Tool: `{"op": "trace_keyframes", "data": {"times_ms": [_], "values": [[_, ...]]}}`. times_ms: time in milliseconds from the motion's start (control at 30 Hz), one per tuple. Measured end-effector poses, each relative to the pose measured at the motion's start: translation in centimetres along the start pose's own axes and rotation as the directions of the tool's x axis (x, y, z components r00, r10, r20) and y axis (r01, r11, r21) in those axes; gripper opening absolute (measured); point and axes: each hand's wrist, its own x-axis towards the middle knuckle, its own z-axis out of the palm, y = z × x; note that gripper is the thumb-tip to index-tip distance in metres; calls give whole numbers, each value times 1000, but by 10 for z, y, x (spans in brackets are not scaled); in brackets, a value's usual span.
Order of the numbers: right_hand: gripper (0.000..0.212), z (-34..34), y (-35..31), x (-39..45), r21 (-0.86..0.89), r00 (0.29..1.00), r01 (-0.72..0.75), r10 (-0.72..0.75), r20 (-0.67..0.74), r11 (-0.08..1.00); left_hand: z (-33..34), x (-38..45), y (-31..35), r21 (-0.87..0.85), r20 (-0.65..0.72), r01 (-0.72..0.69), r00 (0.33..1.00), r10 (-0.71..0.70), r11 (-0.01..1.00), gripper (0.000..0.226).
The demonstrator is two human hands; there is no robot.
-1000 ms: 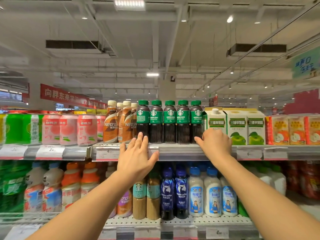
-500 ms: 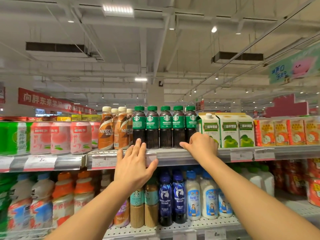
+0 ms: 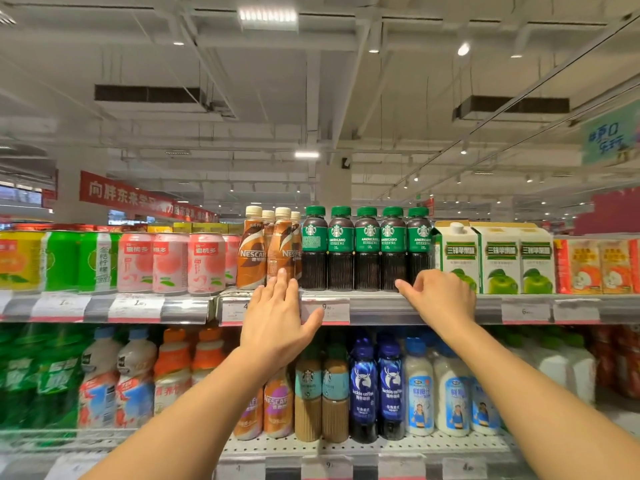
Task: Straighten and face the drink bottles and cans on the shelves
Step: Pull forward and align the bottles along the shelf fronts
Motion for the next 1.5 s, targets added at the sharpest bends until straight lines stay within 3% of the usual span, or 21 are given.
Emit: {"op": "trace_keyframes", "data": {"times_ms": [167,300,700,1000,1100,1200,1267,1367,1433,1500], "values": [[55,-5,-2,0,21,999,-24,23,28,1000,-2,-2,-10,-17,-4,-35,999,35,999,86],[58,-10,-5,0,25,999,-39,38,39,999,-8,-1,-32,48,-59,60,997,-57,997,88],[59,-3,-5,-1,41,996,-83,82,23,996,-7,-3,-39,79,34,49,998,-52,996,107],[49,-13,-10,-12,100,994,-93,87,60,991,-16,-10,-44,25,86,5,996,-8,1000,98],[40,-15,-4,-40,238,999,-32,23,39,971,-16,-33,-33,-63,-6,-27,1000,27,998,82],[29,-5,12,-111,527,999,-24,44,-27,850,-8,-80,-15,-173,-175,-124,980,93,977,65],[15,16,25,-174,575,994,-110,94,58,811,6,-119,-8,-240,-244,-189,961,129,952,53],[14,64,39,-265,502,912,-276,59,406,820,46,-178,-6,-305,-196,-153,976,95,940,34],[18,99,44,-318,424,790,-330,1,613,843,77,-214,-5,-309,-32,-30,999,21,951,23],[18,132,48,-361,368,670,-360,-36,742,857,110,-247,-4,-260,201,94,979,-42,961,19]]}}
